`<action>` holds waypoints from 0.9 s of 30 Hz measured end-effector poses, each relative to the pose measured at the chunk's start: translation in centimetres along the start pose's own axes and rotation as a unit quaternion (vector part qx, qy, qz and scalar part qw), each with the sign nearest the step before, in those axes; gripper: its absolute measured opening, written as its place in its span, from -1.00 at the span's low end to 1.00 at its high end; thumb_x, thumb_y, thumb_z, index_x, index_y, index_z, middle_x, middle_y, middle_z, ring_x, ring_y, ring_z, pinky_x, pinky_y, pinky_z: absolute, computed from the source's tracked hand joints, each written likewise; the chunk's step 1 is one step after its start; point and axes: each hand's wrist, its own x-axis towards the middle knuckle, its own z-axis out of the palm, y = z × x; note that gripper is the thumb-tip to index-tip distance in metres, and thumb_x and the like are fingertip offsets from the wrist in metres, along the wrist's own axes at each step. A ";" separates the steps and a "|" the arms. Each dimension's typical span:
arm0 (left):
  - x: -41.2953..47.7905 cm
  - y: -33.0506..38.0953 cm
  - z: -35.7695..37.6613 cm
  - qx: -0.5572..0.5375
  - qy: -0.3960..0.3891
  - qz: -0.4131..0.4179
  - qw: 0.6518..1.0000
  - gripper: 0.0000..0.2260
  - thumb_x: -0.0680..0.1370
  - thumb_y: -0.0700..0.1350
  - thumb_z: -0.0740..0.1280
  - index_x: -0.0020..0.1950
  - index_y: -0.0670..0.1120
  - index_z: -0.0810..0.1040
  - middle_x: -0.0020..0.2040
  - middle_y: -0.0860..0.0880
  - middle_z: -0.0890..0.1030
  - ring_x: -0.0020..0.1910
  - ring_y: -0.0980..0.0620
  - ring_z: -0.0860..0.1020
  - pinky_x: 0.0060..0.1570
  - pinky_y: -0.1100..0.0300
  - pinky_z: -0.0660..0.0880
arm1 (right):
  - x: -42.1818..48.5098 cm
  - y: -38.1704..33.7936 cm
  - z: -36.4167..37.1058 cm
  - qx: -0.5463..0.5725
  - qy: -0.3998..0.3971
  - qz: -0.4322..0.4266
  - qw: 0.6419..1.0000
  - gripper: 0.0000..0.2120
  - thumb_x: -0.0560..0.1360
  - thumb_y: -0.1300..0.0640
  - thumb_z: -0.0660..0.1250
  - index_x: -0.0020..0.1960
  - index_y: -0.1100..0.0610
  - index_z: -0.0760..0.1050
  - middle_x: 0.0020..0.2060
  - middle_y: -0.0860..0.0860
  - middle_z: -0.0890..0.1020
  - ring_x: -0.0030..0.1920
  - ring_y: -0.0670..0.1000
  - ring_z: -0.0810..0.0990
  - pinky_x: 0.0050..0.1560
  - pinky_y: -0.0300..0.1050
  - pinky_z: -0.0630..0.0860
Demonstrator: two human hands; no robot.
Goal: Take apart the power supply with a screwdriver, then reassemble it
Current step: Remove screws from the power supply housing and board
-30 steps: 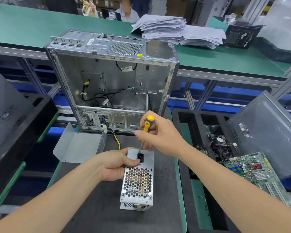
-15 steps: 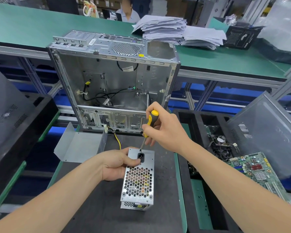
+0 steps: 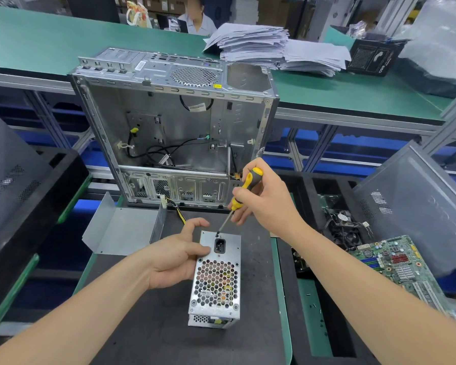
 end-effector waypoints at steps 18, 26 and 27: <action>-1.1 0.6 0.9 0.010 -0.037 0.018 0.999 -0.95 0.70 -0.13 0.27 0.12 -0.09 0.44 0.24 -0.27 0.60 0.18 -0.23 0.57 0.40 -0.30 0.40 | -0.1 -0.1 0.5 0.035 0.013 0.001 0.999 -0.83 0.61 0.30 0.32 0.05 0.17 0.32 -0.26 0.25 0.70 -0.38 0.32 0.70 -0.38 0.10 0.66; -1.0 0.6 0.7 -0.028 -0.059 0.009 0.998 -0.93 0.68 -0.12 0.29 0.05 -0.10 0.45 0.21 -0.29 0.60 0.19 -0.25 0.58 0.39 -0.32 0.43 | -0.9 0.4 0.8 0.039 0.006 -0.043 0.998 -0.81 0.55 0.24 0.35 0.00 0.12 0.33 -0.31 0.26 0.66 -0.40 0.31 0.70 -0.42 0.16 0.65; -0.9 0.6 0.7 -0.030 -0.059 0.007 0.998 -0.93 0.68 -0.12 0.29 0.06 -0.10 0.45 0.22 -0.30 0.59 0.22 -0.26 0.56 0.43 -0.34 0.38 | -1.0 0.4 0.9 0.035 0.005 -0.051 0.998 -0.81 0.55 0.23 0.36 -0.01 0.11 0.33 -0.31 0.25 0.65 -0.40 0.29 0.71 -0.43 0.17 0.65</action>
